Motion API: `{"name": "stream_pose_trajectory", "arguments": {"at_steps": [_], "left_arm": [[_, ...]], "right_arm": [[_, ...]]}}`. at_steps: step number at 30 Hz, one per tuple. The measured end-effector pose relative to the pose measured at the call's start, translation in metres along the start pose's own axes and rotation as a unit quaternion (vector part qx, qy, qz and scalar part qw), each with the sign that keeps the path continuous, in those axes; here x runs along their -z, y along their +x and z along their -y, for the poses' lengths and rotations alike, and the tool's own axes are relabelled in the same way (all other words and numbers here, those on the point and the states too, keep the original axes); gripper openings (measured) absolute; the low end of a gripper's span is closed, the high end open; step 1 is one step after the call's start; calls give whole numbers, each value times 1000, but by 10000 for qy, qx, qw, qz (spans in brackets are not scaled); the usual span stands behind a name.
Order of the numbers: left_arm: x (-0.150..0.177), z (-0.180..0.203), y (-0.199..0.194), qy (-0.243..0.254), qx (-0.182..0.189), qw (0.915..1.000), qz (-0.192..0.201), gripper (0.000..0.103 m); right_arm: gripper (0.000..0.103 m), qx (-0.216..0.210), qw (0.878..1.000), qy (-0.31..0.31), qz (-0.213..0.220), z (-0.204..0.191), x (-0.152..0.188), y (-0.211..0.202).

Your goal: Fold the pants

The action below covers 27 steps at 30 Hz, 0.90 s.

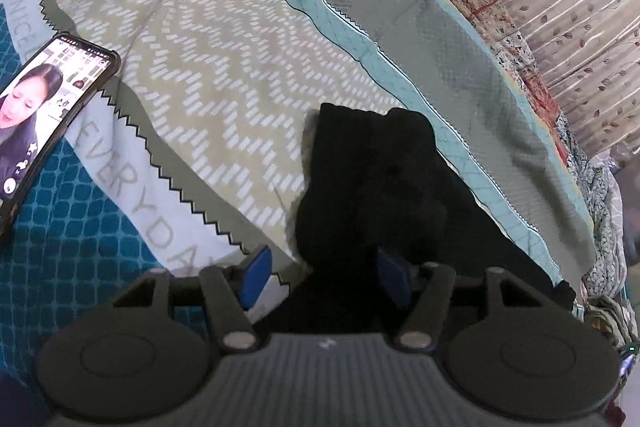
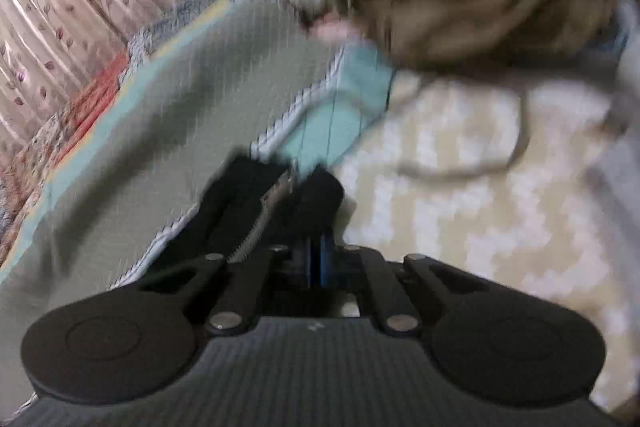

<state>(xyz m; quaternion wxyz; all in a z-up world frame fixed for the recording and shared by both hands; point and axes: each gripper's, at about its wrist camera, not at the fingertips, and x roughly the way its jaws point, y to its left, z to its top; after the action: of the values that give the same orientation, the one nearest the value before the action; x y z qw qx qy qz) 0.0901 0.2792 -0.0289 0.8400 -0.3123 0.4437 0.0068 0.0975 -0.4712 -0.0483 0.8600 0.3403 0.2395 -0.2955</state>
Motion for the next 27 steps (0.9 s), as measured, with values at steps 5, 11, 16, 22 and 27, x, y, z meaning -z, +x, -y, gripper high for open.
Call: {"name": "stream_pose_trajectory", "arguments": {"at_steps": [5,11,16,22,27], "left_arm": [[-1,4,-2,142,52,9999,-65,58],[11,-1,-9,109,233,9994,-216,59],[16,-15,-37,81,355,9993,-10,66],[33,-43,-52,-261,607,9978,-97,66],[48,-59,-61,-523,1048,9929,-220,74]], "right_arm": [[15,942,9935,-25,645,33,-28,-27],[41,493,9974,129,516,47,-14,-86],[41,-745,9971,-145,21,23,36,-142],[41,-2233,9629,-1138,-998,-53,117,-172],[41,-3644,8875,-2067,-1920,-153,190,-200]]}}
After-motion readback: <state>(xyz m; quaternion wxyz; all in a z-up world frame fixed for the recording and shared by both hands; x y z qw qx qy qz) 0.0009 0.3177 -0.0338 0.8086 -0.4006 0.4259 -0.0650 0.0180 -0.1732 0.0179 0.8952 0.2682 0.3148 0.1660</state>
